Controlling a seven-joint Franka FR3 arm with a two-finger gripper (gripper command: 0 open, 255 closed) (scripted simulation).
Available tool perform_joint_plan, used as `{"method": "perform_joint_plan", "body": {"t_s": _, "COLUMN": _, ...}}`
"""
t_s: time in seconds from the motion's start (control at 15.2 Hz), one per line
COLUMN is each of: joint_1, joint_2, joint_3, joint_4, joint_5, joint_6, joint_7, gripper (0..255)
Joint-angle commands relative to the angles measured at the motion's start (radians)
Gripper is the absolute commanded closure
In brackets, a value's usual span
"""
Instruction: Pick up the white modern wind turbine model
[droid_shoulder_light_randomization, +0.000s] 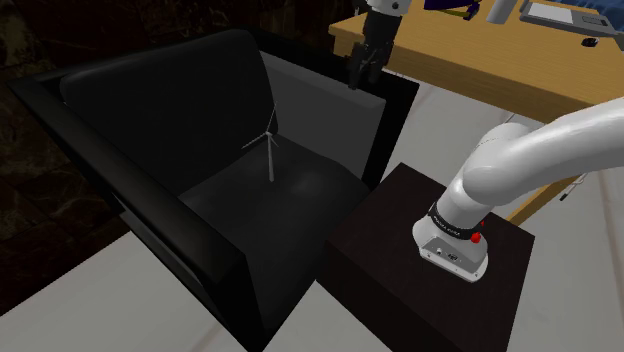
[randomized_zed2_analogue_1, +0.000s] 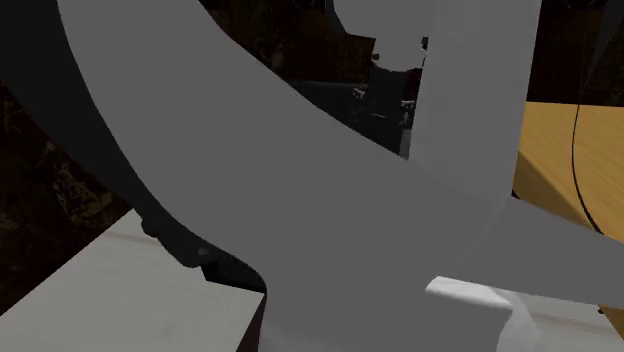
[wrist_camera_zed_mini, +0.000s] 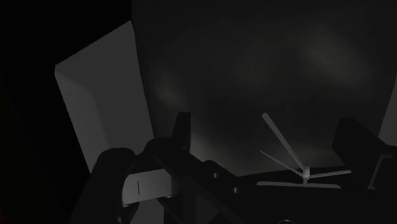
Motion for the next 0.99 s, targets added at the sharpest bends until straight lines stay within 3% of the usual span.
{"method": "perform_joint_plan", "body": {"t_s": 0.0, "joint_1": 0.014, "joint_2": 0.073, "joint_3": 0.027, "joint_4": 0.013, "joint_5": 0.011, "joint_6": 0.062, "joint_7": 0.014, "gripper": 0}}
{"method": "perform_joint_plan", "body": {"t_s": 0.46, "joint_1": 0.049, "joint_2": 0.316, "joint_3": 0.102, "joint_4": 0.096, "joint_5": 0.016, "joint_6": 0.223, "joint_7": 0.056, "gripper": 0}}
{"method": "perform_joint_plan", "body": {"t_s": 0.92, "joint_1": 0.077, "joint_2": 0.575, "joint_3": 0.166, "joint_4": 0.238, "joint_5": -0.024, "joint_6": 0.337, "joint_7": 0.116, "gripper": 0}}
